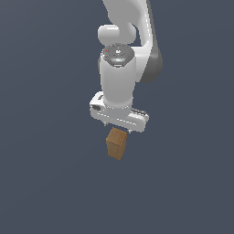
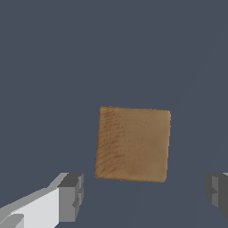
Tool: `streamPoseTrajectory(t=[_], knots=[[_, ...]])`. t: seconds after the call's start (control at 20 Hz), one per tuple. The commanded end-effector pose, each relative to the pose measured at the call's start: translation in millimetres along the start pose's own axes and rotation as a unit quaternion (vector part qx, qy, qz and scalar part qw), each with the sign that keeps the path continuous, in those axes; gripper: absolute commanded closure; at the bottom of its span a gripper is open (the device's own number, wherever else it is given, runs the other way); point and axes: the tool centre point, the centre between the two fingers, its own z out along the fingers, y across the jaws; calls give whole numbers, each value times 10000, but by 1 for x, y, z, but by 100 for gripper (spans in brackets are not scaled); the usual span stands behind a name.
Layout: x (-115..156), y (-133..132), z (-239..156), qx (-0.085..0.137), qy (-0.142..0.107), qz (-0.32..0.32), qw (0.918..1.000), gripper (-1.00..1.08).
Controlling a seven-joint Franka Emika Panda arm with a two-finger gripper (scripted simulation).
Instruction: Pick up the object and move it to a goal position.
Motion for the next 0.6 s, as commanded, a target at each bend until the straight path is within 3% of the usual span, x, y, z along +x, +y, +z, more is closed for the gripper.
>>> streamPoseTrajectory(t=[0.0,0.55], knots=[[8,-1,7,5,32,155,9999,-92],[16,-2,18,6,54,298,9995,-92]])
